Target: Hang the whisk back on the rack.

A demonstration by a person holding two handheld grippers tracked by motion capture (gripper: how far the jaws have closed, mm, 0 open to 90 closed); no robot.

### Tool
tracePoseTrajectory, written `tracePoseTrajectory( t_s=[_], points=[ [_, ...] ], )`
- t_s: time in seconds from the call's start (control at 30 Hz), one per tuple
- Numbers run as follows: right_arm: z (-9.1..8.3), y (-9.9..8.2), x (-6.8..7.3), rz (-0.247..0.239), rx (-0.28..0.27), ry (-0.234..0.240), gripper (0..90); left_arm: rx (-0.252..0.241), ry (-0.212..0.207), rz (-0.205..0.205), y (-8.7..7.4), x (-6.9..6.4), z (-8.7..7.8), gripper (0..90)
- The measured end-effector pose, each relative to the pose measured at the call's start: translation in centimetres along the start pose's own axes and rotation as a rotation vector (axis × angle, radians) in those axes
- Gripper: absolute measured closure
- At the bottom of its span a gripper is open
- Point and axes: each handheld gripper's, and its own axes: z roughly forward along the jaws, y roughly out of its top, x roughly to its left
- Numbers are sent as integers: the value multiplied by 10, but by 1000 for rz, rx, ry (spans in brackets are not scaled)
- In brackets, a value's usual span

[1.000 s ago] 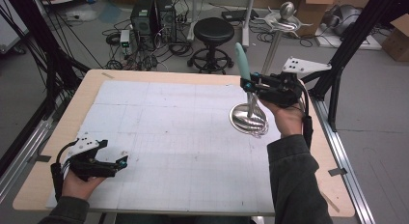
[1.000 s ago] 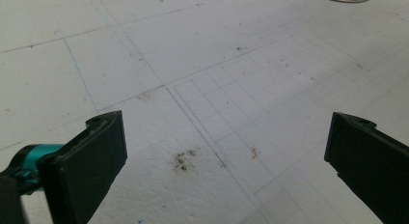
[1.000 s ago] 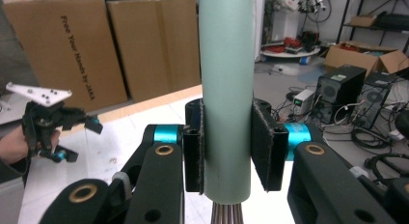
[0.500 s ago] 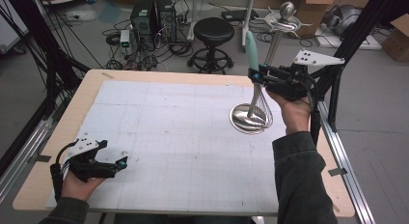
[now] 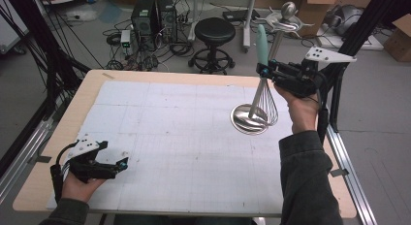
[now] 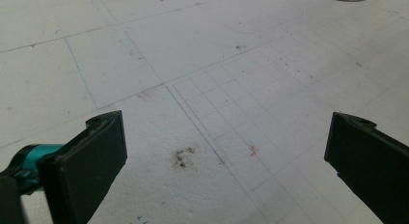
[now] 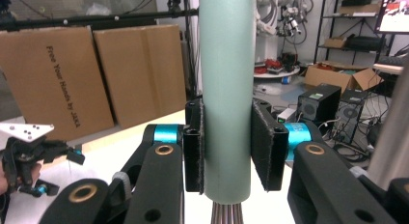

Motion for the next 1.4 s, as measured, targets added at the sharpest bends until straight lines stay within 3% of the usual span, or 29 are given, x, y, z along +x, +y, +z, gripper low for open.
tracePoseTrajectory(
  t_s=[1.0, 1.4],
  points=[
    [-10, -4, -10, 48, -7, -31, 690, -5, 3, 0, 0, -1, -1, 17],
    [-10, -6, -12, 45, -15, -34, 689, -6, 4, 2, 0, -1, -2, 17]
  ],
)
